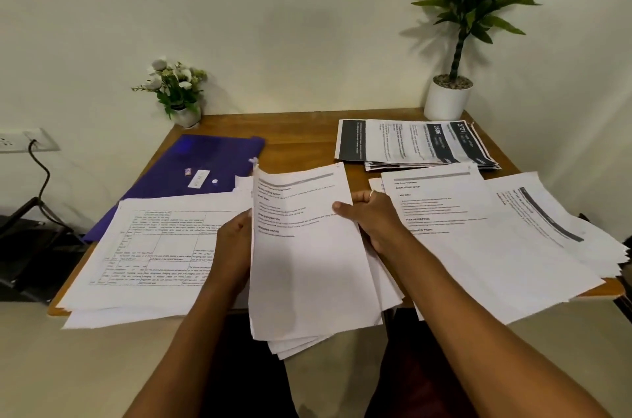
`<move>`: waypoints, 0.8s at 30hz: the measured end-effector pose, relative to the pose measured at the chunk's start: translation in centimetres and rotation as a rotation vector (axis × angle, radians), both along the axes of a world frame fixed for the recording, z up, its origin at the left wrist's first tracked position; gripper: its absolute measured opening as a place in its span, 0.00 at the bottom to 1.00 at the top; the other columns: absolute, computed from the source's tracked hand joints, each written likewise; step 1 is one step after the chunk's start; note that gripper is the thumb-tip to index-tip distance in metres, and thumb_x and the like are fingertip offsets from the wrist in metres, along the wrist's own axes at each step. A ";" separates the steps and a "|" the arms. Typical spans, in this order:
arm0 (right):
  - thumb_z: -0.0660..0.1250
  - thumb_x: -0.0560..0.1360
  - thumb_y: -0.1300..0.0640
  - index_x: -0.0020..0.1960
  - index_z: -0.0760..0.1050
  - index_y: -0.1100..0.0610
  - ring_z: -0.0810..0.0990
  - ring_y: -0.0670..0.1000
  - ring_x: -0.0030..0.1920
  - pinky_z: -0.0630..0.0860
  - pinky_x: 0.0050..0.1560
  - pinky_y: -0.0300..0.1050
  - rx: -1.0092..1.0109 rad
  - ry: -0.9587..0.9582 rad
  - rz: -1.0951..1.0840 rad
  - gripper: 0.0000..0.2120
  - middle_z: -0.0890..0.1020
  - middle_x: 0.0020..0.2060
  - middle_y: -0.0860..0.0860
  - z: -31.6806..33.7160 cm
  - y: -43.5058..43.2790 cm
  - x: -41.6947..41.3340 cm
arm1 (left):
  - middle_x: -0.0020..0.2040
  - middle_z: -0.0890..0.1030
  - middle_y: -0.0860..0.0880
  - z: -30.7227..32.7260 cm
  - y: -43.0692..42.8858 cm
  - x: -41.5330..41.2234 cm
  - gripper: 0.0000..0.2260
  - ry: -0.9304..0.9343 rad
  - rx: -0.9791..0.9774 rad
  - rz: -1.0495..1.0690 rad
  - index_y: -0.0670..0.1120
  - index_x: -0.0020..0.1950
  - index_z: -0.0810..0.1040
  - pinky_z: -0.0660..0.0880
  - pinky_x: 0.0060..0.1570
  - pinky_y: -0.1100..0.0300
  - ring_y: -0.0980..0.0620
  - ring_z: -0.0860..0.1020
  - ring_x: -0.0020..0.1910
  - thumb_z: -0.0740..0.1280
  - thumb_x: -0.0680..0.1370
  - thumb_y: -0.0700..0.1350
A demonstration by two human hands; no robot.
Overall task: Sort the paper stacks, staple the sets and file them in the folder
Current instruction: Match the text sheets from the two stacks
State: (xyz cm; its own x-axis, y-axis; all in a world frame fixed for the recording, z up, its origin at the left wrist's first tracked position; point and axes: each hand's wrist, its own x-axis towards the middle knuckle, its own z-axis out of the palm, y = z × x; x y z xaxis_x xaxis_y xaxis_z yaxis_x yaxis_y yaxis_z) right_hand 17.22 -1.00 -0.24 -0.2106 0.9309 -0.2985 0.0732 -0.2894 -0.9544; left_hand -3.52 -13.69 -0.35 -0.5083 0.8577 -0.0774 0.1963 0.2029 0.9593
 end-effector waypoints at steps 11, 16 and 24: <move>0.78 0.73 0.52 0.48 0.81 0.61 0.87 0.50 0.44 0.82 0.45 0.44 0.183 -0.157 -0.073 0.14 0.87 0.42 0.51 1.0 0.2 1.1 | 0.50 0.85 0.47 0.5 0.8 0.0 0.09 -0.285 0.032 0.143 0.46 0.49 0.82 0.77 0.45 0.56 0.47 0.83 0.47 0.62 0.81 0.38; 0.74 0.77 0.51 0.50 0.83 0.55 0.86 0.46 0.45 0.81 0.44 0.38 0.180 -0.082 -0.087 0.07 0.88 0.42 0.45 2.2 0.1 2.5 | 0.39 0.81 0.45 -0.3 1.1 -0.5 0.08 -0.280 0.026 0.134 0.41 0.39 0.77 0.74 0.42 0.56 0.47 0.77 0.39 0.63 0.79 0.36; 0.65 0.83 0.55 0.56 0.80 0.55 0.84 0.52 0.53 0.81 0.58 0.50 0.078 0.176 -0.180 0.07 0.86 0.56 0.54 4.1 1.7 6.8 | 0.41 0.87 0.48 0.1 0.8 0.0 0.08 -0.364 0.063 0.132 0.44 0.44 0.82 0.79 0.35 0.59 0.51 0.84 0.37 0.65 0.81 0.38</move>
